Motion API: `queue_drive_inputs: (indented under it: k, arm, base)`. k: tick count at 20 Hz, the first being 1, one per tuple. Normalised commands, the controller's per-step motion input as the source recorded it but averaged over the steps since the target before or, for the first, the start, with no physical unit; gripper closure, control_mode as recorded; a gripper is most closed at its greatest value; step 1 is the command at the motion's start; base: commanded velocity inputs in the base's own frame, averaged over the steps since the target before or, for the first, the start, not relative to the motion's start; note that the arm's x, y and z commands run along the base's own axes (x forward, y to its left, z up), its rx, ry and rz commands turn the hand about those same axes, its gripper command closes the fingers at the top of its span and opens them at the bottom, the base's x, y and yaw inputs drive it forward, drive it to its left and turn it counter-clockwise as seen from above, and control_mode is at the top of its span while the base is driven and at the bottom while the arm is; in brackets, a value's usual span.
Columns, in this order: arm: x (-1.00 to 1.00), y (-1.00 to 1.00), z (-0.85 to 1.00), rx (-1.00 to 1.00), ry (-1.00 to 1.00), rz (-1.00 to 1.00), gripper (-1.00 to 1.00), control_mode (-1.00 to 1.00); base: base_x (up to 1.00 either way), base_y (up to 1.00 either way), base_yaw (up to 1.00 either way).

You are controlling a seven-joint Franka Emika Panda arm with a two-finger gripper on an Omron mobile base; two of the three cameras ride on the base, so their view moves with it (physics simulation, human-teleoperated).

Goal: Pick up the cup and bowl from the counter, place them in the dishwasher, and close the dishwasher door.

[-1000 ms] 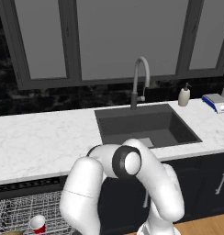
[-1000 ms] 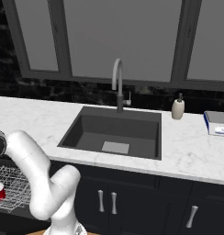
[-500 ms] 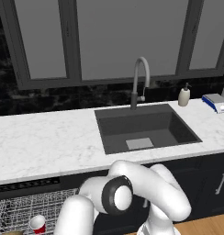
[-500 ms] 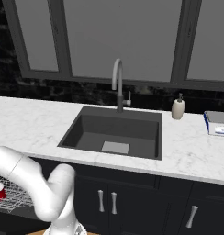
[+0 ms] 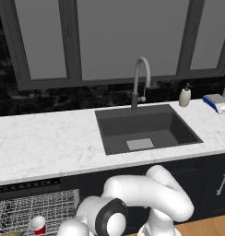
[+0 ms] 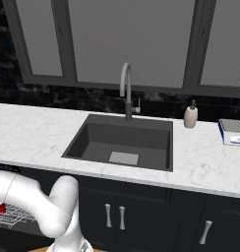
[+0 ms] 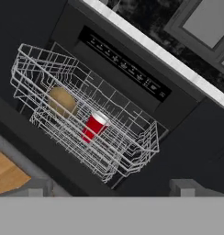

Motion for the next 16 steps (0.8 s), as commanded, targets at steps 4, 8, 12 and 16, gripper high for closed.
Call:
queue_drive_inputs:
  k: [4, 8, 12, 16]
  arm:
    - [0.76, 0.00, -0.03, -0.02, -0.09, -0.01, -1.00, -1.00]
    - [0.52, 0.17, -0.01, 0.00, -0.01, -0.01, -1.00, -1.00]
    - [0.66, 0.18, -0.07, -0.01, -0.06, -0.05, -1.00, -1.00]
    - [0.46, 0.12, -0.03, 0.00, -0.07, -0.04, -1.00, -1.00]
  base:
    - [0.00, 0.00, 0.00]
    - [0.00, 0.00, 0.00]
    - [0.00, 0.00, 0.00]
    - [0.00, 0.00, 0.00]
